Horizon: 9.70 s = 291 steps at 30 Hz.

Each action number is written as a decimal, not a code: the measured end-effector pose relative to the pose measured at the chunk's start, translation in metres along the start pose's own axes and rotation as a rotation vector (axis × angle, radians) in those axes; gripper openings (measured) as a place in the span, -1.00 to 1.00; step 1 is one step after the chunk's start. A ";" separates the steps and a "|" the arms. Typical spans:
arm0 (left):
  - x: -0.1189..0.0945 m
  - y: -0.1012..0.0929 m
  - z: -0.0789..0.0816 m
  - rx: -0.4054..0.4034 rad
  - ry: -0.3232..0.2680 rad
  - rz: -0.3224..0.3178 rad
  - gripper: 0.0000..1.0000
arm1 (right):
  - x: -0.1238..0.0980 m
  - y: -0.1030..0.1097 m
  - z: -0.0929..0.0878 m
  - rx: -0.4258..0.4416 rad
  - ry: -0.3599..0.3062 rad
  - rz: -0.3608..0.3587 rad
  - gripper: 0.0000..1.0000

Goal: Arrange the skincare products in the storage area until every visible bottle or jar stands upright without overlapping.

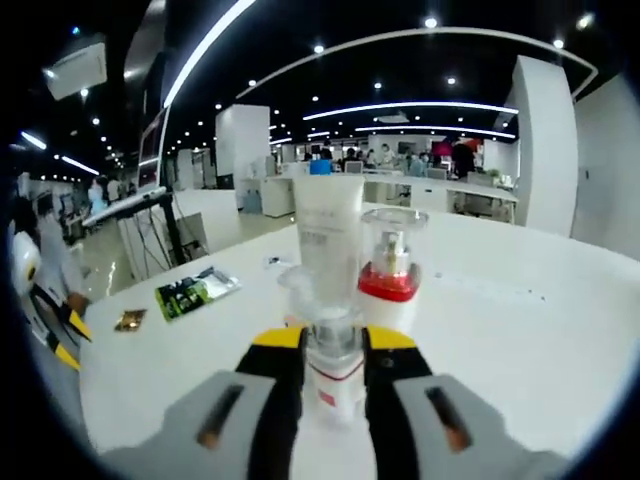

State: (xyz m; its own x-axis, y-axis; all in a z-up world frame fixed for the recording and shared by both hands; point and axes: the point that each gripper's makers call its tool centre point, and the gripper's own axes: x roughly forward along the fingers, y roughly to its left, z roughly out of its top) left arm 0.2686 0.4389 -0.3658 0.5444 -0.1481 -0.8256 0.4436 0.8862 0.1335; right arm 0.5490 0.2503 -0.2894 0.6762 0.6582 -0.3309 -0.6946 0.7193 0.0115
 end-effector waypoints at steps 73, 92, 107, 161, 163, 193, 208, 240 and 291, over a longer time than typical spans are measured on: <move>-0.002 0.004 -0.005 0.036 0.004 0.010 -0.47 | 0.011 0.000 -0.056 0.264 0.351 -0.130 -0.37; -0.002 0.004 -0.004 0.032 -0.002 0.011 -0.47 | 0.015 -0.010 -0.058 0.140 0.411 -0.074 -0.49; -0.003 0.005 -0.004 0.034 -0.004 0.014 -0.47 | 0.021 -0.009 -0.060 0.095 0.472 0.016 -0.47; -0.009 0.022 0.031 -0.181 -0.146 -0.060 -0.03 | -0.169 0.106 -0.051 0.270 0.232 -0.003 -0.09; -0.007 0.037 0.029 -0.291 -0.140 -0.061 0.03 | -0.173 0.107 -0.056 0.233 0.254 -0.008 -0.09; 0.062 0.180 0.043 -0.998 -0.270 -0.023 -0.07 | -0.189 0.072 -0.067 0.236 0.281 -0.203 -0.13; 0.076 0.185 0.040 -1.055 -0.247 0.001 -0.94 | -0.189 0.067 -0.073 0.242 0.314 -0.228 -0.16; -0.048 0.073 0.160 -1.347 -0.653 -0.539 -1.00 | -0.159 0.168 -0.017 0.787 0.158 0.340 -0.05; -0.102 -0.075 0.143 -1.072 -0.412 -1.091 -0.90 | -0.165 0.183 0.013 0.954 0.119 0.559 -0.97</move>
State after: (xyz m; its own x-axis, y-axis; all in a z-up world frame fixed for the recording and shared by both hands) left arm 0.2814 0.3245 -0.2136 0.5408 -0.8403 -0.0389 0.1439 0.1380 -0.9799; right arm 0.3130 0.2761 -0.2207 0.2637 0.9544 -0.1403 -0.3860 0.2377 0.8914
